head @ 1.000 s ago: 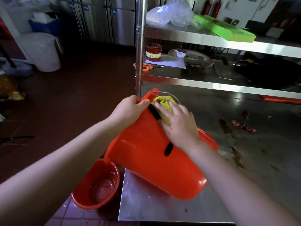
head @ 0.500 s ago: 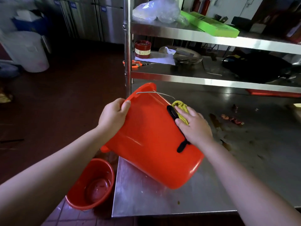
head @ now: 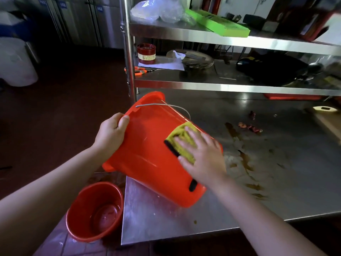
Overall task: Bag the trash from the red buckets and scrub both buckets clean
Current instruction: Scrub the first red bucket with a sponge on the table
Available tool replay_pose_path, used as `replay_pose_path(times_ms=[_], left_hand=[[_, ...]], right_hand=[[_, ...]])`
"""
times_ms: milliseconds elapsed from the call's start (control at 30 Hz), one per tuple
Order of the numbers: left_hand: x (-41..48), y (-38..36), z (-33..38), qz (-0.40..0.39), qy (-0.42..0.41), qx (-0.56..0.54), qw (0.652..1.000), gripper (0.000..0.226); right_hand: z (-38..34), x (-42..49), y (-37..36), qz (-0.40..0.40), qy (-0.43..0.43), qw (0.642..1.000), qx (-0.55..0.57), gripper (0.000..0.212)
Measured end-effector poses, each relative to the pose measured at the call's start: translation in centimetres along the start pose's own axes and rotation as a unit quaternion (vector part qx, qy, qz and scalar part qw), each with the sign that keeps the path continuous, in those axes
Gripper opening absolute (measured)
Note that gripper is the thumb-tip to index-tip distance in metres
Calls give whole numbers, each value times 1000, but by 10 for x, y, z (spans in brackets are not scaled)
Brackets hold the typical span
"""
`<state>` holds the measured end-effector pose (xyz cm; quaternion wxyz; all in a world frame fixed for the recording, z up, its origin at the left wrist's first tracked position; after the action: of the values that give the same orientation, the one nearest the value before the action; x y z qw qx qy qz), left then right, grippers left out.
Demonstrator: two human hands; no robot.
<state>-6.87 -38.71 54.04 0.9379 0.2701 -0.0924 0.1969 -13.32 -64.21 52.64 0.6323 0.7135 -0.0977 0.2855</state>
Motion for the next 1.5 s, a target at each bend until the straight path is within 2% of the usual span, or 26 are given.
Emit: replay_pose_path(times_ms=[67, 133, 200, 300, 367, 533, 667, 733, 800, 900, 967, 1067, 1167, 1233, 1300, 1367, 1433, 1500], left_hand=[[0, 1, 2, -17, 3, -6, 1000, 28], [5, 0, 6, -31, -25, 57, 998, 33], [14, -3, 16, -9, -94, 176, 980, 45], [29, -12, 42, 26, -160, 201, 966, 58], [39, -19, 53, 33, -202, 219, 954, 53], [58, -22, 60, 52, -235, 275, 931, 38], [61, -22, 62, 113, -175, 226, 952, 35], [61, -22, 65, 138, -244, 251, 926, 43], [59, -26, 66, 67, -312, 286, 903, 39], [59, -30, 62, -94, -191, 302, 929, 48], [61, -32, 62, -142, -142, 291, 936, 51], [61, -31, 60, -156, -106, 263, 946, 48], [53, -25, 54, -105, -135, 288, 942, 48], [44, -22, 46, -74, -140, 285, 945, 46], [30, -24, 35, -53, -129, 263, 955, 41], [13, -33, 27, -37, -116, 239, 963, 35], [2, -41, 22, -25, -97, 219, 970, 35], [0, -42, 20, -22, -90, 210, 973, 37]], right_hand=[[25, 9, 1, -22, -100, 995, 17, 49], [36, 10, -1, -41, -138, 989, 37, 48], [35, 9, 0, -33, -133, 990, 33, 48], [28, 6, 0, -29, -118, 992, 20, 48], [27, 4, 2, -29, -113, 993, 11, 51], [27, -1, 1, -16, -98, 995, 6, 56], [25, -2, 0, 3, -94, 996, 5, 53], [26, -3, -1, 10, -92, 996, 1, 52], [27, -4, -1, 20, -90, 996, 0, 51], [26, -4, 2, 50, -81, 995, 12, 47], [22, -13, 4, 79, -27, 996, 18, 44], [11, -41, 3, 109, 120, 986, 41, 37], [10, -60, 3, 103, 232, 965, 63, 27], [23, -52, 1, 70, 201, 975, 58, 27], [43, -34, -3, 31, 78, 995, 48, 39], [60, -19, -9, -15, -28, 999, 34, 49], [66, -14, -18, -22, -47, 999, 2, 50], [62, -12, -20, 8, -45, 998, -35, 49]])
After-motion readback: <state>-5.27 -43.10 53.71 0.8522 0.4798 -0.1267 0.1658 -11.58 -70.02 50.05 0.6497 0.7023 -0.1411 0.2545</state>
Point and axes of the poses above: each hand's wrist, its own x-axis towards the middle knuckle, its own y-axis out of the back of the hand, z = x × y, the point moved 3 cm from there along x, towards the middle knuckle, and after that the axes turned 15 degrees about z, right-handed, at the moved point
